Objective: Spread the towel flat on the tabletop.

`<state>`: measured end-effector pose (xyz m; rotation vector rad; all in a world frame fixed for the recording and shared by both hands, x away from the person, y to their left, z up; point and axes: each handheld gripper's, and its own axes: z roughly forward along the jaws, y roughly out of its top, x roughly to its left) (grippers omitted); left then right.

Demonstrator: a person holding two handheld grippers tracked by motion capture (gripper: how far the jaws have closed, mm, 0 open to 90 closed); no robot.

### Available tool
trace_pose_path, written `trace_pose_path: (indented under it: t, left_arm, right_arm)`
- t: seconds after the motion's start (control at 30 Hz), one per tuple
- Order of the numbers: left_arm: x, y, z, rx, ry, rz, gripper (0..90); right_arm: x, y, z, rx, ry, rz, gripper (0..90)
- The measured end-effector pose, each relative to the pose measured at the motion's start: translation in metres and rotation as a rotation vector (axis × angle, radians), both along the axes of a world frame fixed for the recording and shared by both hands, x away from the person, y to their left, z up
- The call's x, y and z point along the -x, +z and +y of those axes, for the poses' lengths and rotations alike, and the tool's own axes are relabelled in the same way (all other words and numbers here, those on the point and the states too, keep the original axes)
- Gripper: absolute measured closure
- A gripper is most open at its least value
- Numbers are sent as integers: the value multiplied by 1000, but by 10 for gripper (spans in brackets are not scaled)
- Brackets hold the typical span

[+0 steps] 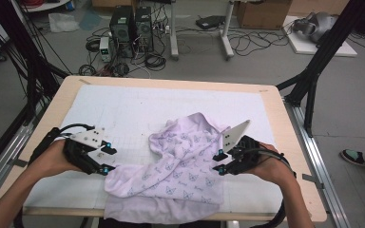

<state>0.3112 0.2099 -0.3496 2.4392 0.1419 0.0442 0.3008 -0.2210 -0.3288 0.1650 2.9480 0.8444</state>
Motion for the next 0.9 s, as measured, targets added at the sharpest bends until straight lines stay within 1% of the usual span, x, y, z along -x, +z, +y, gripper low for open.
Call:
trace_pose_path:
  t: [0.03, 0.07, 0.1, 0.13, 0.17, 0.2, 0.23, 0.27, 0.3, 0.33, 0.37, 0.4, 0.43, 0.47, 0.5, 0.53, 0.57, 0.63, 0.67, 0.77, 0.8, 0.83, 0.87, 0.9]
  left_arm:
    - [-1, -2, -7, 2, 1, 8, 434]
    - [-2, -5, -15, -6, 2, 12, 434]
    - [-4, -8, -22, -16, 1, 12, 444]
    - [-7, -14, -34, -44, 9, 2, 449]
    - [-7, -14, -34, -44, 9, 2, 451]
    - [-9, -18, -42, -59, 18, 6, 451]
    - [-11, -24, -53, -76, 4, 15, 460]
    - [-11, -27, -58, -84, -4, 18, 464]
    - [-11, -27, -58, -84, -4, 18, 478]
    - [-11, -30, -65, -95, -10, 20, 478]
    - [-12, -32, -70, -106, -10, 17, 494]
    - [-14, -35, -78, -121, 3, 3, 505]
    - [-14, -35, -78, -121, 3, 3, 520]
    - [-16, -36, -82, -126, 12, -1, 520]
    - [-19, -37, -85, -124, 18, 5, 529]
    - [-21, -38, -88, -116, 27, 14, 560]
    - [-24, -38, -91, -119, 25, 22, 571]
    - [-27, -40, -96, -116, 19, 47, 596]
    - [-29, -41, -101, -127, 12, 63, 608]
    - [-31, -46, -110, -157, -4, 70, 639]
    - [-33, -49, -114, -175, -2, 78, 651]
    - [-33, -49, -114, -175, -2, 78, 673]
    - [-34, -50, -116, -183, -4, 88, 696]
    - [-35, -53, -118, -192, -7, 102, 696]
  right_arm:
    - [-6, -8, 6, 54, -39, -23, 630]
    - [-6, -8, 6, 54, -39, -23, 630]
    - [-10, -16, 12, 104, -66, -32, 621]
    - [-11, -18, 15, 125, -72, -36, 621]
    - [-11, -18, 15, 125, -72, -36, 621]
    - [-13, -22, 17, 150, -80, -37, 621]
    - [-17, -31, 23, 202, -79, -39, 611]
    - [-18, -34, 24, 220, -74, -42, 610]
    - [-18, -34, 24, 220, -74, -42, 610]
    - [-18, -37, 27, 252, -74, -41, 609]
    - [-22, -46, 31, 306, -77, -48, 609]
    - [-23, -48, 32, 319, -85, -49, 610]
    - [-23, -48, 32, 319, -85, -49, 610]
    - [-25, -52, 33, 328, -92, -45, 612]
    - [-27, -56, 35, 343, -88, -34, 612]
    - [-29, -62, 39, 394, -98, -43, 617]
    - [-31, -65, 40, 412, -93, -35, 621]
    - [-33, -68, 42, 428, -90, -29, 632]
    - [-34, -70, 43, 437, -89, -19, 648]
    - [-37, -75, 44, 464, -80, -7, 699]
    - [-38, -76, 44, 469, -81, 4, 721]
    - [-39, -77, 44, 463, -84, 14, 743]
    - [-40, -77, 43, 458, -80, 25, 786]
    - [-40, -77, 43, 458, -80, 25, 786]
